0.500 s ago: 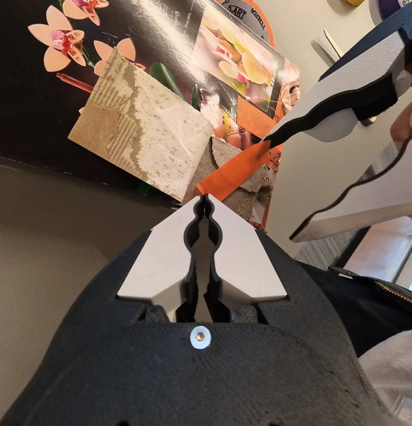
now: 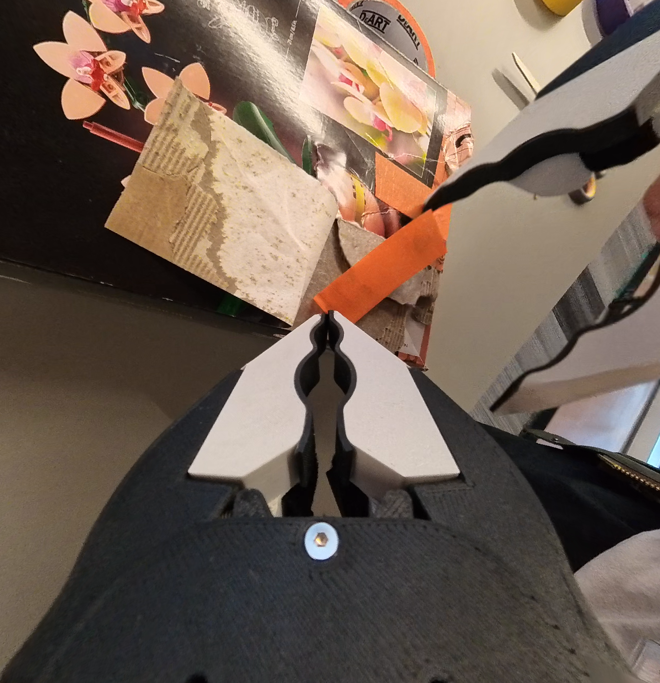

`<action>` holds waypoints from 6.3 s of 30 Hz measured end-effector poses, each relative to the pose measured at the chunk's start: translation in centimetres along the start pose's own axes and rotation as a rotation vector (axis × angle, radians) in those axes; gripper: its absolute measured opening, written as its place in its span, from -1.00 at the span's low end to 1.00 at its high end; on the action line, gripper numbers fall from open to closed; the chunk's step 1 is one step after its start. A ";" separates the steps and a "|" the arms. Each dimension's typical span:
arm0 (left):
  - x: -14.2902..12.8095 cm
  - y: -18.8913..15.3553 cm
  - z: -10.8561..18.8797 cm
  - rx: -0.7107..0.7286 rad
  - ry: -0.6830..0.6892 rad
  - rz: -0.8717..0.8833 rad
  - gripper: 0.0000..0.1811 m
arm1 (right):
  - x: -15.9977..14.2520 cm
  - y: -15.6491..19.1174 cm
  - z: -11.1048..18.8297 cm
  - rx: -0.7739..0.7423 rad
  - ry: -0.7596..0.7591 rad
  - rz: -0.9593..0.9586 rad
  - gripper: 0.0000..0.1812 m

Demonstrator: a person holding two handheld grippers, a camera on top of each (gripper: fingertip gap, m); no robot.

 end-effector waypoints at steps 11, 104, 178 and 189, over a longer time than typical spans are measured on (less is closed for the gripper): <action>0.0 0.0 0.0 -0.006 -0.009 0.019 -1.00 | 2.4 2.7 4.6 0.190 -0.408 0.040 -1.00; -0.3 1.9 0.4 0.028 -0.087 0.105 -1.00 | 5.3 -1.4 -2.8 0.554 -0.632 -0.680 -1.00; 0.3 1.0 -0.3 -0.183 -0.104 0.382 -1.00 | 5.0 -1.6 -3.4 0.463 -0.572 -0.519 -1.00; 0.3 1.6 -0.1 -0.251 -0.158 0.538 -1.00 | 4.9 -1.0 -3.3 0.577 -0.614 -0.559 -1.00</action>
Point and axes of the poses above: each gripper's, where its closed fingertips meet, z back along the fingers, x out of its top, y = z × x across the jaws, the point moved 2 cm from there along z, back along the fingers, and after that the axes turned 9 degrees about x, right-handed, at the moved point
